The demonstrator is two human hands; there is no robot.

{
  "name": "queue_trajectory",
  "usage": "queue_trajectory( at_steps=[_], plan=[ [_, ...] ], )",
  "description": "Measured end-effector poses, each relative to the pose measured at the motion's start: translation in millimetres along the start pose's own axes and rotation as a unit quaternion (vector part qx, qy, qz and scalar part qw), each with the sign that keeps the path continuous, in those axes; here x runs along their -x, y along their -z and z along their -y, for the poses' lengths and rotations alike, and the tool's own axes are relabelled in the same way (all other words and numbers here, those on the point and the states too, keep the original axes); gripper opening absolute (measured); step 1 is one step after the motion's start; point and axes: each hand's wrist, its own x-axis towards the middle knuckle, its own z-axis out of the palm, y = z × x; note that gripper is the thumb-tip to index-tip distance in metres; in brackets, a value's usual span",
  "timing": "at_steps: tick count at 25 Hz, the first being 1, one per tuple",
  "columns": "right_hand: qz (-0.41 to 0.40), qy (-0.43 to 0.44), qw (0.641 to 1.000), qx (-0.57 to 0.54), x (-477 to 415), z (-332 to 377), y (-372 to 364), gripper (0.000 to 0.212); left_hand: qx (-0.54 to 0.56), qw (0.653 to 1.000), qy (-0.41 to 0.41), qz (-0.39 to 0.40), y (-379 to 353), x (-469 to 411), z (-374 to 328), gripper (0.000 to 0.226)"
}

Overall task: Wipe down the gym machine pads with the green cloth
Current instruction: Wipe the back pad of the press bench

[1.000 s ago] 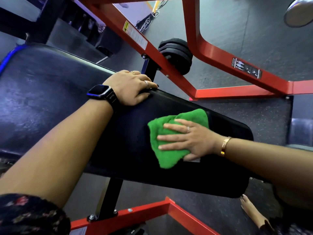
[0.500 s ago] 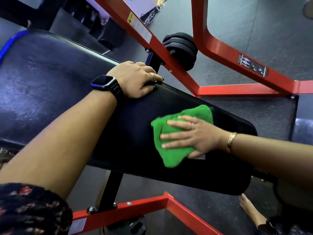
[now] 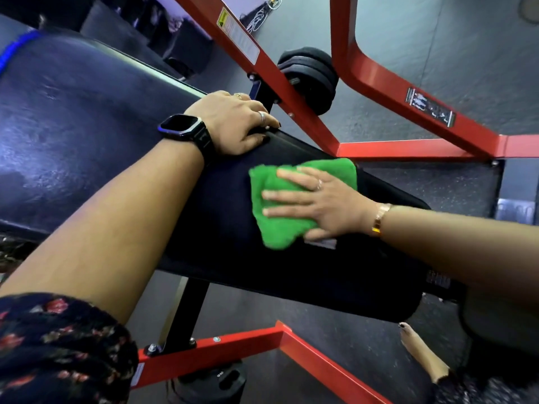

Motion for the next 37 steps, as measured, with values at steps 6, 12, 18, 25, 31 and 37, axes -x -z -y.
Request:
queue_trajectory(
  at_steps=[6,12,18,25,31,37],
  plan=[
    [-0.020,0.059,0.996,-0.058,4.7,97.4,-0.5,0.068,-0.005,1.000,-0.006,-0.009,1.7,1.9,-2.1,0.049],
    [0.000,-0.096,0.995,-0.036,65.4,30.7,-19.9,0.079,-0.013,1.000,0.004,-0.013,2.0,0.4,-5.6,0.058],
    [-0.018,-0.045,0.995,-0.087,12.2,24.2,-2.6,0.071,-0.013,1.000,0.013,0.001,6.1,1.6,-9.6,0.053],
    [-0.047,-0.408,0.876,-0.253,-15.3,-35.2,-7.8,0.066,-0.014,0.999,0.024,0.022,7.5,0.9,-9.2,0.050],
    [-0.064,-0.364,0.896,-0.248,79.1,-33.7,-24.7,0.066,0.018,0.999,0.033,0.032,7.5,-9.5,-24.5,0.054],
    [-0.073,-0.483,0.827,-0.278,28.3,-33.6,-18.0,0.061,0.004,0.998,-0.038,0.055,-10.6,-58.2,-65.1,0.059]
  ],
)
